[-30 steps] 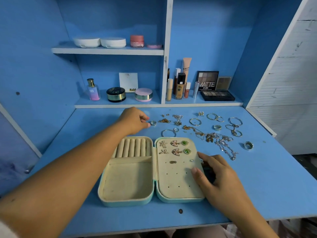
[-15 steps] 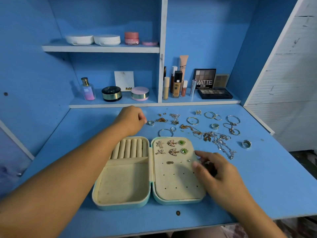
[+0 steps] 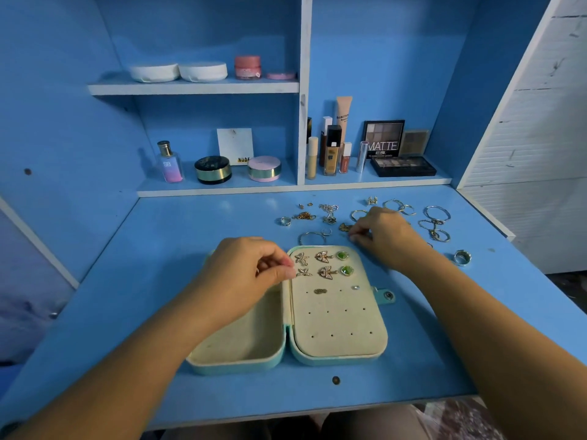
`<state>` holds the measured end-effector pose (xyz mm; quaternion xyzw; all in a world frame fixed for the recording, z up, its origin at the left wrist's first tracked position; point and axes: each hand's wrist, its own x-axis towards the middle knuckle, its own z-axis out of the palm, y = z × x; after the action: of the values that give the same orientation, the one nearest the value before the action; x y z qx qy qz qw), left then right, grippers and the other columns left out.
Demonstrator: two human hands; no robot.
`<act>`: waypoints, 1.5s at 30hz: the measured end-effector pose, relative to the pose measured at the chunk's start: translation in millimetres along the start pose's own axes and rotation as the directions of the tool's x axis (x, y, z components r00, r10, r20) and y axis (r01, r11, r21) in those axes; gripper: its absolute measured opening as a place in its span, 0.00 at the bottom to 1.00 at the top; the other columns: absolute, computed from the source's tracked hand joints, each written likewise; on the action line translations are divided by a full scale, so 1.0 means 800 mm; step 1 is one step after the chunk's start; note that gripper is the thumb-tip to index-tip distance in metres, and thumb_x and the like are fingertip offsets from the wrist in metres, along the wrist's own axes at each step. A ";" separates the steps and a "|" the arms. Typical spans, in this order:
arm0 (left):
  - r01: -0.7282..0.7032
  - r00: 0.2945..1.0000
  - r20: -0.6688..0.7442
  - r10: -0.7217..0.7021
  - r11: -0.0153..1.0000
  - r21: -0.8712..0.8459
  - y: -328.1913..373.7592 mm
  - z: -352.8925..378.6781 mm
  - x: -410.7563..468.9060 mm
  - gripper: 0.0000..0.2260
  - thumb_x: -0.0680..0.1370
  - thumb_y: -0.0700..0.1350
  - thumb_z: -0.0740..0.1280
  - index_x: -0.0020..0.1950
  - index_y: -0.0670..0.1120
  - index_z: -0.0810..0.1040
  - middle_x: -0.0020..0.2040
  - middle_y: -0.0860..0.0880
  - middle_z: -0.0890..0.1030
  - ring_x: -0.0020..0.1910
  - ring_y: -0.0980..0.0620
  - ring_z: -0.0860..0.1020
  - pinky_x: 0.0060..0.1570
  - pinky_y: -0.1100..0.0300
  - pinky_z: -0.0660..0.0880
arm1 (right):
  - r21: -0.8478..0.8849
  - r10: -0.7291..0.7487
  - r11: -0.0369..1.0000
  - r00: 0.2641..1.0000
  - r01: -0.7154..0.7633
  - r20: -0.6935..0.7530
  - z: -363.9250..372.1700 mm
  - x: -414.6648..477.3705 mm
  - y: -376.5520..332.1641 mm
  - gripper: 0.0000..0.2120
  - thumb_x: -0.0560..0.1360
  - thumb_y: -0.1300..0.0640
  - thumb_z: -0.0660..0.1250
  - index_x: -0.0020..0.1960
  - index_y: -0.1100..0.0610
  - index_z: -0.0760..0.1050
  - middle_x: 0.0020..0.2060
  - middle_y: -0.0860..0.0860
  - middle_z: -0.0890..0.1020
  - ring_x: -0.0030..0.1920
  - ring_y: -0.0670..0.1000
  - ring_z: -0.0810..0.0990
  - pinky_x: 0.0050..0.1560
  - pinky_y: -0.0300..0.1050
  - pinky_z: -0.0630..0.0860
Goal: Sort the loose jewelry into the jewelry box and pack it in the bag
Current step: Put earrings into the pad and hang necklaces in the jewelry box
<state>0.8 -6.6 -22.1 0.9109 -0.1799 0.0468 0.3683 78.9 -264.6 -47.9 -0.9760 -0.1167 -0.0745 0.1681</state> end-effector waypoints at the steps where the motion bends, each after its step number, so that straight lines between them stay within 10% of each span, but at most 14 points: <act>1: -0.008 1.000 -0.001 0.009 1.000 0.013 0.000 0.002 -0.003 0.02 0.71 0.50 0.75 0.41 0.57 0.84 0.40 0.58 0.83 0.41 0.59 0.80 0.46 0.62 0.76 | -0.006 0.000 1.000 1.000 0.000 0.001 0.001 0.001 -0.001 0.08 0.76 0.58 0.67 0.53 0.58 0.82 0.51 0.56 0.77 0.51 0.55 0.76 0.49 0.39 0.69; 16: -0.220 0.955 0.254 0.154 0.940 0.260 0.010 0.019 -0.004 0.10 0.80 0.43 0.65 0.59 0.49 0.82 0.46 0.58 0.71 0.46 0.63 0.68 0.48 0.77 0.63 | -0.147 0.040 0.989 0.999 -0.034 0.035 0.003 0.000 -0.011 0.11 0.79 0.57 0.62 0.57 0.56 0.80 0.57 0.56 0.75 0.58 0.57 0.70 0.58 0.51 0.70; 28: -0.156 0.978 0.170 0.120 0.964 0.216 0.011 0.016 -0.005 0.03 0.77 0.48 0.69 0.46 0.56 0.82 0.44 0.58 0.76 0.48 0.63 0.70 0.49 0.77 0.61 | -0.180 0.110 0.977 0.994 -0.112 -0.019 0.005 -0.002 -0.009 0.12 0.79 0.53 0.61 0.58 0.56 0.78 0.58 0.56 0.73 0.59 0.58 0.67 0.59 0.52 0.67; 38: -0.147 0.978 0.188 0.091 0.940 0.309 0.008 0.010 -0.013 0.04 0.79 0.54 0.64 0.46 0.61 0.79 0.47 0.64 0.71 0.52 0.62 0.63 0.51 0.71 0.58 | 0.360 0.138 0.919 0.986 -0.162 0.092 -0.024 -0.062 -0.052 0.05 0.78 0.55 0.61 0.45 0.52 0.75 0.36 0.50 0.78 0.25 0.50 0.71 0.23 0.42 0.70; 45: -0.139 0.973 0.216 0.078 0.949 0.284 0.019 0.017 -0.018 0.03 0.79 0.54 0.64 0.45 0.61 0.76 0.49 0.62 0.71 0.54 0.60 0.64 0.55 0.64 0.59 | 0.478 0.236 0.841 0.967 -0.252 0.095 -0.018 -0.057 -0.060 0.06 0.78 0.55 0.62 0.42 0.50 0.74 0.30 0.47 0.76 0.28 0.47 0.72 0.29 0.39 0.69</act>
<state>-19.0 -21.5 -24.9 0.9445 -0.2574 0.0006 0.2039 21.2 -234.9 -28.2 -0.9102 -0.0090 -0.0052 0.4141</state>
